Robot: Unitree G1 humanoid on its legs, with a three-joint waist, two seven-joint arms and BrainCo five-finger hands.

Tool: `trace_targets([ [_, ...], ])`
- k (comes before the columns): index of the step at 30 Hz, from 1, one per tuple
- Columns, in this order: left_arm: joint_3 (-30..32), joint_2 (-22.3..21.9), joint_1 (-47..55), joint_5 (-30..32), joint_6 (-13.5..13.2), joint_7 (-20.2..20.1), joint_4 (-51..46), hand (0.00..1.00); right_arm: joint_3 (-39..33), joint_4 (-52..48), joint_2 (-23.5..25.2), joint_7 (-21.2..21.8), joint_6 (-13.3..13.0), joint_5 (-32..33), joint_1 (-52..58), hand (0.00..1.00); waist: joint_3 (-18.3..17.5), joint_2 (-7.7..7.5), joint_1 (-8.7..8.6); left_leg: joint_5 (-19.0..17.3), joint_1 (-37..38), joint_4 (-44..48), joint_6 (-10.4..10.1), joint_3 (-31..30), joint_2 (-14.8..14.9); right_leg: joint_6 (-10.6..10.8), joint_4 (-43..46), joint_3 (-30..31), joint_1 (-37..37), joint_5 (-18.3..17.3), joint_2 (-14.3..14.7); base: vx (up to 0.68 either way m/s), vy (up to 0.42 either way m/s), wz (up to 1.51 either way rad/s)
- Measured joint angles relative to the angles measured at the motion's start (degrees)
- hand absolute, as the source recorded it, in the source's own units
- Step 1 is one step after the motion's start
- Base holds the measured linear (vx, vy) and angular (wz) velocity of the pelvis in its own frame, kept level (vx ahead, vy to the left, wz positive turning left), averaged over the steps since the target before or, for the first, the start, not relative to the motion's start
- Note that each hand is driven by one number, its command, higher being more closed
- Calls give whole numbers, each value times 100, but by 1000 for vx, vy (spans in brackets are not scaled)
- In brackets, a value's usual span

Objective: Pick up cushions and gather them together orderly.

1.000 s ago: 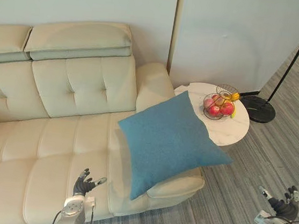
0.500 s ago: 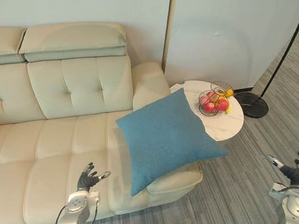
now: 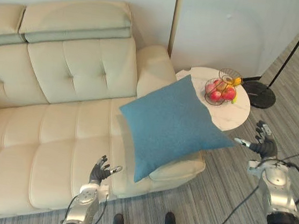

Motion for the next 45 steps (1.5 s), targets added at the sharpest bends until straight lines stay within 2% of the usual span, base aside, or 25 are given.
trace_targets([
  [4, 2, 1, -544, -131, -10, 40, -3, 0, 177, 264, -382, -57, 51, 152, -681, 0, 283, 9, 18, 155, -331, -60, 8, -84, 6, -7, 31, -66, -314, 102, -18, -91, -8, 13],
  [9, -4, 4, -1022, -334, -111, 57, -1, 0, 408, 540, -621, -100, 65, 396, -1351, 0, 563, -9, 49, 278, -477, -118, 13, -84, 4, -11, 155, -70, -540, 115, -35, -35, -4, 3],
  [12, -8, 5, -1379, -352, -129, 160, 2, 0, 415, 675, -620, -186, 81, 399, -1643, 0, 677, -9, 58, 286, -725, -6, 17, -90, -12, -12, 259, -67, -769, 116, -53, -5, 2, 5],
  [15, -58, 24, -1795, -418, -139, 190, 26, 0, 442, 800, -611, -319, 83, 515, -1906, 0, 944, -9, 87, 283, -847, 104, 15, -107, -12, -14, 352, -70, -870, 117, -58, -25, -10, 4],
  [21, -235, 101, -2586, -577, -218, 278, 243, 0, 801, 1094, -588, -367, 91, 745, -2556, 0, 1206, -40, 112, 274, -1316, 416, 7, -95, -7, -28, 619, 7, -1322, 126, -49, -53, -19, 0],
  [30, -680, -3, -3661, -793, -224, 310, 591, 0, 1145, 1101, 126, -501, 89, 958, -3052, 0, 1576, -65, 144, 281, -1759, 661, 4, -100, 26, -65, 805, 29, -1725, 178, -23, -36, -27, 1],
  [35, -677, -97, -3984, -787, -218, 601, 794, 0, 1255, 1086, 476, -691, 82, 1081, -3154, 0, 1578, -66, 188, 256, -1894, 733, -58, -67, 111, -83, 822, 52, -1844, 188, 53, 18, -46, -5],
  [38, -653, -111, -4304, -722, -206, 763, 801, 0, 1243, 836, 536, -849, 50, 1463, -3378, 0, 1593, -75, 280, 225, -2269, 911, -97, 39, 214, -149, 910, 116, -2219, 238, 126, -22, -64, -14],
  [41, -556, -127, -4345, -629, -172, 883, 815, 0, 1224, 581, 754, -957, 20, 1658, -3390, 0, 1601, -83, 294, 158, -2371, 1079, -164, 101, 331, -184, 912, 106, -2251, 264, 203, -15, -63, -9],
  [42, -479, -143, -4369, -565, -134, 896, 815, 100, 1224, 461, 771, -991, 15, 1684, -3395, 100, 1601, -83, 304, 99, -2427, 1173, -177, 144, 388, -195, 912, 97, -2260, 271, 237, -16, -50, -6],
  [45, -379, -183, -4470, -553, -100, 970, 814, 100, 1158, 100, 898, -1055, -17, 1869, -3409, 100, 1602, -84, 328, -8, -2607, 1363, -176, 442, 589, -227, 914, 75, -2344, 293, 314, -26, -47, -2],
])
